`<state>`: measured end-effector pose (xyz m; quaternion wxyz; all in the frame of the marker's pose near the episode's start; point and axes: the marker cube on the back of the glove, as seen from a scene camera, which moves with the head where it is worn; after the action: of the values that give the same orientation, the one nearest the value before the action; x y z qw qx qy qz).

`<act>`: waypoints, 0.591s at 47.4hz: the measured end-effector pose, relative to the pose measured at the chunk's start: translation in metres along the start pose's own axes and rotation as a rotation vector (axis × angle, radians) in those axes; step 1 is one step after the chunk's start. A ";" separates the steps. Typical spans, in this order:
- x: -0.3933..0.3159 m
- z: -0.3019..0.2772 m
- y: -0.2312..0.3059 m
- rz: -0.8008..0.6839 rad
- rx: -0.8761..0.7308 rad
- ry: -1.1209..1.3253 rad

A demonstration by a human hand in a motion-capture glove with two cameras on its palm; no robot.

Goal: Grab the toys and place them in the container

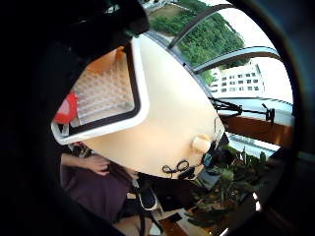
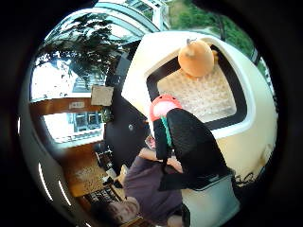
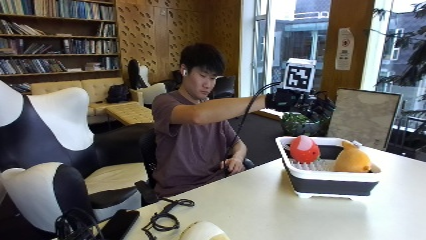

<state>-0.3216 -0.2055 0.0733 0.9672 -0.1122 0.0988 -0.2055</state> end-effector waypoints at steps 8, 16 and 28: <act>0.071 -0.016 0.035 0.166 0.041 -0.037; 0.166 -0.010 0.072 0.325 0.054 -0.062; 0.306 0.066 0.127 0.599 -0.011 -0.079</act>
<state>0.0162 -0.2094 0.0588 0.9872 -0.0910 0.0908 0.0940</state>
